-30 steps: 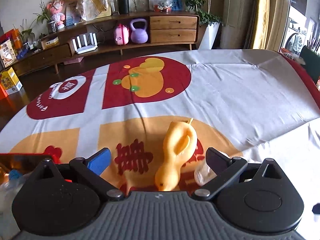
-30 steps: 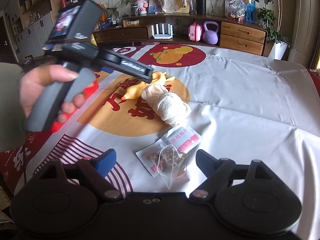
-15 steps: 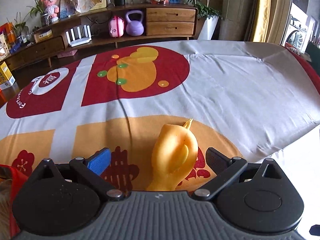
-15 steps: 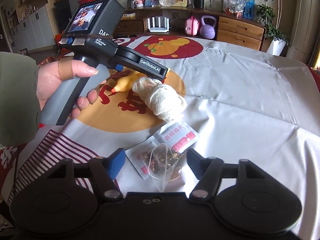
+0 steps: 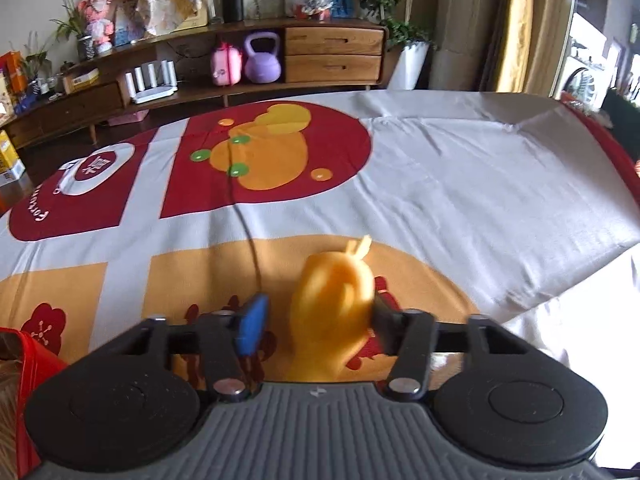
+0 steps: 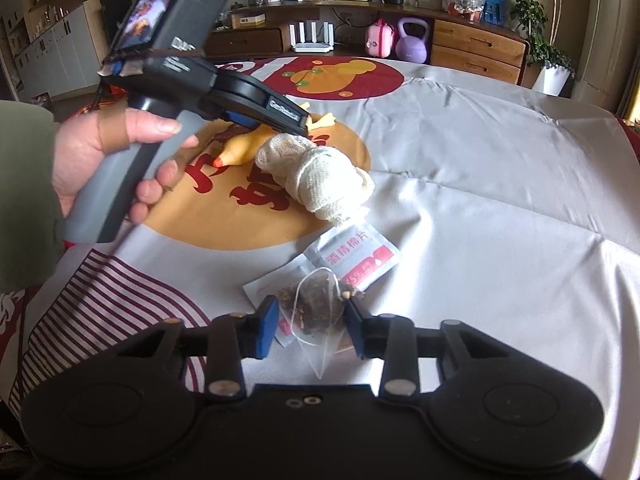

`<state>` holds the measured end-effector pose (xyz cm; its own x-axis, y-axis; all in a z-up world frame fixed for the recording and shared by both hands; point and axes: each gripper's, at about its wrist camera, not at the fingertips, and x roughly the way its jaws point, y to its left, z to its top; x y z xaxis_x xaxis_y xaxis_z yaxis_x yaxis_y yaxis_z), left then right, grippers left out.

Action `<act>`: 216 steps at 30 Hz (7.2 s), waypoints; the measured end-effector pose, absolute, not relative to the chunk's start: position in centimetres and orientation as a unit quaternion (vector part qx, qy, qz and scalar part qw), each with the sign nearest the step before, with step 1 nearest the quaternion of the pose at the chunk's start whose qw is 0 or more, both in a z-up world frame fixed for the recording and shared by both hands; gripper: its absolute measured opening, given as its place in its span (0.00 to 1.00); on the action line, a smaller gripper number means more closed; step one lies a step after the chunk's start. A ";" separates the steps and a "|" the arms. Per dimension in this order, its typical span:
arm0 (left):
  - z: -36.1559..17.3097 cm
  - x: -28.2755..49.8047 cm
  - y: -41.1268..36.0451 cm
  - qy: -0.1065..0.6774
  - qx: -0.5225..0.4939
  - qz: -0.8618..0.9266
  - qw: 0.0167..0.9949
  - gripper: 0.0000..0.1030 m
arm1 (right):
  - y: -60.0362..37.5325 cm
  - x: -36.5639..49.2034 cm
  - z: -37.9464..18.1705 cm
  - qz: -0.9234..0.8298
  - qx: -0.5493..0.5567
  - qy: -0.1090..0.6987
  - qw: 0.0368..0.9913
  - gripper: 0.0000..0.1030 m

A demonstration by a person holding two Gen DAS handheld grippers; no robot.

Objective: Organize soft objects
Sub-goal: 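Lift the duck with the left tool while the right tool grasps the small tea bag, then carry the duck toward the tin with the left tool while the right tool lifts the tea bag, then carry the duck over the red tin with the left tool while the right tool follows, then open the left tool dropping the duck into the tin while the right tool releases the tea bag, then move both open tools back over the white gauze and wipe packet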

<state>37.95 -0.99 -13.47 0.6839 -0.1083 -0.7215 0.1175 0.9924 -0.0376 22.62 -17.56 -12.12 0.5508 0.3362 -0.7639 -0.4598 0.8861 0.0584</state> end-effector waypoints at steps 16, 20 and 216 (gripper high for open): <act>-10.0 34.9 0.9 0.391 -0.036 -0.069 0.917 0.31 | -19.2 21.5 -10.1 0.210 -0.026 0.410 0.887 0.06; -8.8 33.5 1.7 0.393 -0.045 -0.064 0.916 0.31 | -19.5 20.8 -8.7 0.211 -0.013 0.403 0.890 0.06; -1.3 18.2 3.9 0.336 -0.066 -0.052 0.938 0.98 | -16.3 15.9 -2.7 0.278 -0.068 0.325 0.902 0.97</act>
<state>18.16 3.87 -1.29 0.7695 -0.1414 -0.6228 0.0524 0.9859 -0.1590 15.93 -16.27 -2.66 0.6347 0.4571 -0.6231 -0.5449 0.8364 0.0586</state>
